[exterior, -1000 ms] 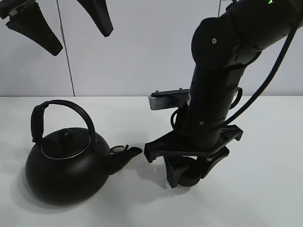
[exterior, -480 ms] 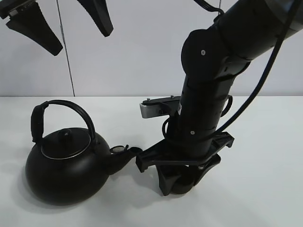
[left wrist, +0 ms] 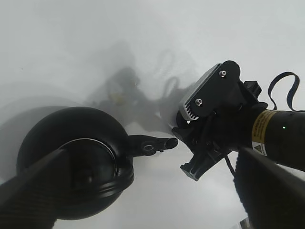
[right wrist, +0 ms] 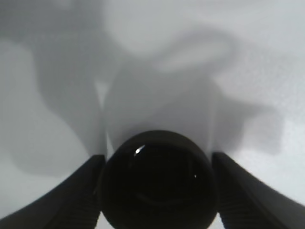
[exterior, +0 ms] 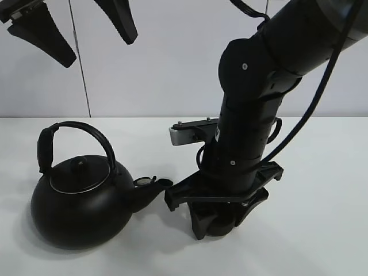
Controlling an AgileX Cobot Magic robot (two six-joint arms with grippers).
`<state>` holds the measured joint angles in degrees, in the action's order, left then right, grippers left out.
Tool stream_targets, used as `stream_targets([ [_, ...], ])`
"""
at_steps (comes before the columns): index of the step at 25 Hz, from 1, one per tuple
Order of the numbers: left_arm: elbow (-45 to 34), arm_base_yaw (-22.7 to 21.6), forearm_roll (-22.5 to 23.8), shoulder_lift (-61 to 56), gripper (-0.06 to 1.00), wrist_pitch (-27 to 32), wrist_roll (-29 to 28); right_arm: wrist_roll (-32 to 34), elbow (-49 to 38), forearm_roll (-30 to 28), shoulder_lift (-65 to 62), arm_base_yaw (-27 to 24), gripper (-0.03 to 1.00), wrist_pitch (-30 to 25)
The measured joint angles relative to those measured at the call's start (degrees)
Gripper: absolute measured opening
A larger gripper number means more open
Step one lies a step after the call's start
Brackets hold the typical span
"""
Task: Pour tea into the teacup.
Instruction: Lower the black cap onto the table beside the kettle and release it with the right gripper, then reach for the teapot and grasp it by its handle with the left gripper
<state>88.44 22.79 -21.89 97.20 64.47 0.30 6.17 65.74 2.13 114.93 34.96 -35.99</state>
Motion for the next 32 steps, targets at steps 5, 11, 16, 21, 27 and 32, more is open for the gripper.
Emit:
stream_targets([
  [5, 0.0, 0.0, 0.0, 0.0, 0.67, 0.0, 0.0, 0.0, 0.0, -0.1, -0.1, 0.0, 0.5, -0.3],
  [11, 0.0, 0.0, 0.0, 0.0, 0.67, 0.0, 0.0, 0.0, 0.5, -1.2, -3.3, 0.0, 0.58, -2.8],
  [16, 0.0, 0.0, 0.0, 0.0, 0.67, 0.0, 0.0, 0.3, 2.0, -3.6, -7.1, 0.0, 0.59, -8.8],
  [21, 0.0, 0.0, 0.0, 0.0, 0.67, 0.0, 0.0, 2.9, 3.1, -6.0, -12.5, -3.1, 0.59, -12.7],
  [27, 0.0, 0.0, 0.0, 0.0, 0.67, 0.0, 0.0, 4.3, 6.3, -1.5, -18.5, -14.2, 0.63, -14.9],
  [32, 0.0, 0.0, 0.0, 0.0, 0.67, 0.0, 0.0, 4.3, 7.8, 6.9, -22.8, -20.6, 0.65, -15.5],
])
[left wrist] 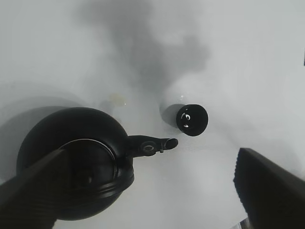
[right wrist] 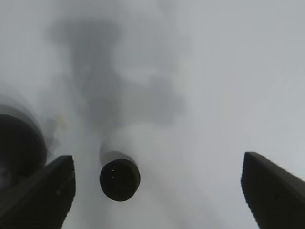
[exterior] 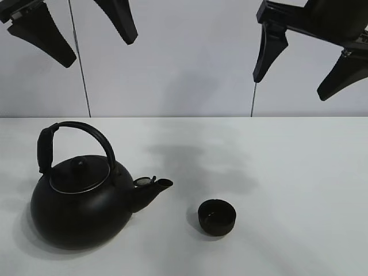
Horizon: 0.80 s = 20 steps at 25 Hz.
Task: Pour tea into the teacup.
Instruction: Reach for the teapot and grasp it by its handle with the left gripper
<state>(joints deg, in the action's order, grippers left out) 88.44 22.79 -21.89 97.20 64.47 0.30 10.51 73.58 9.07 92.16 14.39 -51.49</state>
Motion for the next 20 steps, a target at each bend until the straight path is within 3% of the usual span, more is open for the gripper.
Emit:
stream_targets([
  [20, 0.0, 0.0, 0.0, 0.0, 0.67, 0.0, -0.3, 0.4, 0.1, 2.4, -1.1, -1.0, 0.65, 0.0],
])
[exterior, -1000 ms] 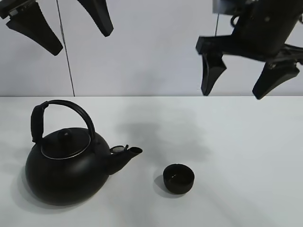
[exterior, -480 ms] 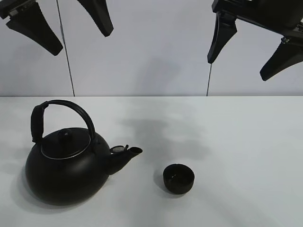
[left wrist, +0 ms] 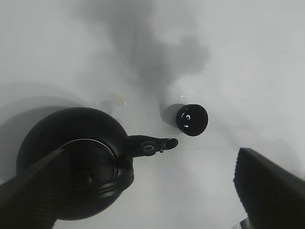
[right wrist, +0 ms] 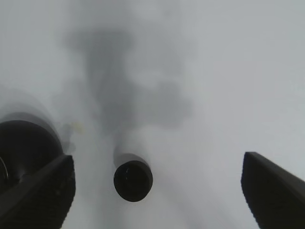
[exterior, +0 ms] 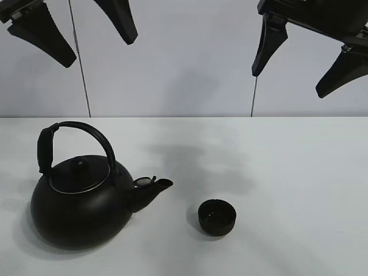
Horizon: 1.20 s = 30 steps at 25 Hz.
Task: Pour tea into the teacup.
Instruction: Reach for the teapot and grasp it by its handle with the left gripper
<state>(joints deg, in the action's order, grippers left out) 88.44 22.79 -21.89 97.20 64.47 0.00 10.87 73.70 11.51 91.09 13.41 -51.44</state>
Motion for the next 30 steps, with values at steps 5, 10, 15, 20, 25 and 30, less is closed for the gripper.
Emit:
stream_targets([
  [5, 0.0, 0.0, 0.0, 0.0, 0.67, 0.0, 0.0, 0.0, 0.0, 0.0, 0.0, 0.0, 0.65, 0.2],
  [10, 0.0, 0.0, 0.0, 0.0, 0.67, 0.0, 0.3, 0.0, 0.0, 0.0, 0.0, 0.0, 0.65, 0.2],
  [15, 0.0, 0.0, 0.0, 0.0, 0.67, -1.0, 0.3, 0.0, 0.0, 0.0, 0.0, 0.0, 0.66, 0.2],
  [20, 0.0, 0.0, 0.0, 0.0, 0.67, -1.9, 2.2, 0.0, 0.0, 0.0, 0.0, 0.0, 0.66, 0.2],
  [25, -1.1, 0.3, 3.2, -0.7, 0.61, -5.4, 3.4, 0.0, 0.0, 0.1, 0.0, 0.0, 0.66, 0.2],
  [30, -10.1, 3.3, 9.1, -8.0, 0.6, -17.2, 3.4, 0.0, 0.0, 0.1, 0.0, 0.0, 0.66, 1.3],
])
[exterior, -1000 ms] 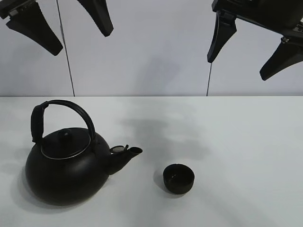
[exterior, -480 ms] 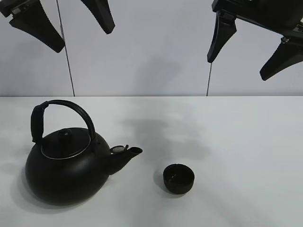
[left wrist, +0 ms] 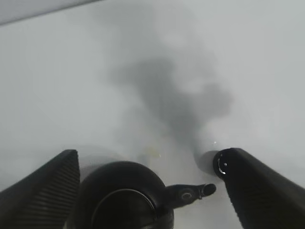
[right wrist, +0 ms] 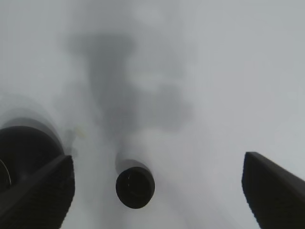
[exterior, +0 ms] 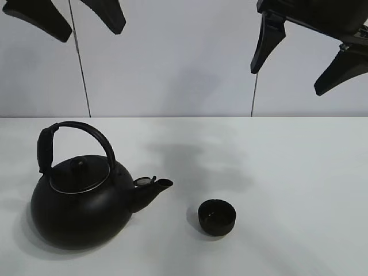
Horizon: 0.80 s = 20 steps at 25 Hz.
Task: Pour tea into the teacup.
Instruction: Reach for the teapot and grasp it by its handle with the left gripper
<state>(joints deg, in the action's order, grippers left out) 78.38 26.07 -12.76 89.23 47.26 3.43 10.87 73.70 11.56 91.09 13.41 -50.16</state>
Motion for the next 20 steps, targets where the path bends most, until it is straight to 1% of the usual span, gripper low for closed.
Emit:
stream_targets([
  [3, -9.5, 2.8, 5.1, -6.7, 0.6, -12.5, -0.1, 0.0, 0.0, 0.0, 0.0, 0.0, 0.66, 1.9],
  [4, -13.5, 3.2, 6.8, -9.1, 0.6, -16.4, -0.1, 0.0, 0.0, 0.0, 0.0, 0.0, 0.66, 2.5],
  [7, -26.1, 3.2, 11.6, -14.7, 0.6, -31.2, -0.1, 0.0, 0.0, 0.0, 0.0, 0.0, 0.66, 5.0],
  [10, -39.6, 3.2, 16.3, -17.5, 0.6, -49.9, -0.1, 0.0, 0.0, 0.1, 0.0, 0.0, 0.66, 7.4],
  [12, -47.4, 3.2, 18.0, -17.7, 0.6, -62.2, -0.1, 0.0, 0.0, 0.1, 0.0, 0.0, 0.66, 9.2],
  [13, -51.1, 3.2, 18.1, -17.4, 0.6, -68.5, -0.1, 0.0, 0.0, 0.1, 0.0, 0.0, 0.66, 10.0],
  [14, -54.3, 3.2, 17.8, -16.9, 0.6, -73.4, -0.1, 0.0, 0.0, 0.1, 0.0, 0.0, 0.66, 11.0],
  [16, -59.0, 3.2, 15.6, -15.1, 0.6, -82.7, 0.4, 0.0, 0.0, 0.1, 0.0, 0.0, 0.66, 12.7],
  [17, -61.0, 3.2, 13.9, -14.0, 0.6, -86.2, 0.6, 0.0, 0.0, 0.1, 0.0, 0.0, 0.66, 13.5],
  [20, -64.4, 3.2, 9.4, -9.8, 0.6, -93.7, 2.1, 0.0, 0.0, 0.1, 0.0, 0.0, 0.66, 15.8],
])
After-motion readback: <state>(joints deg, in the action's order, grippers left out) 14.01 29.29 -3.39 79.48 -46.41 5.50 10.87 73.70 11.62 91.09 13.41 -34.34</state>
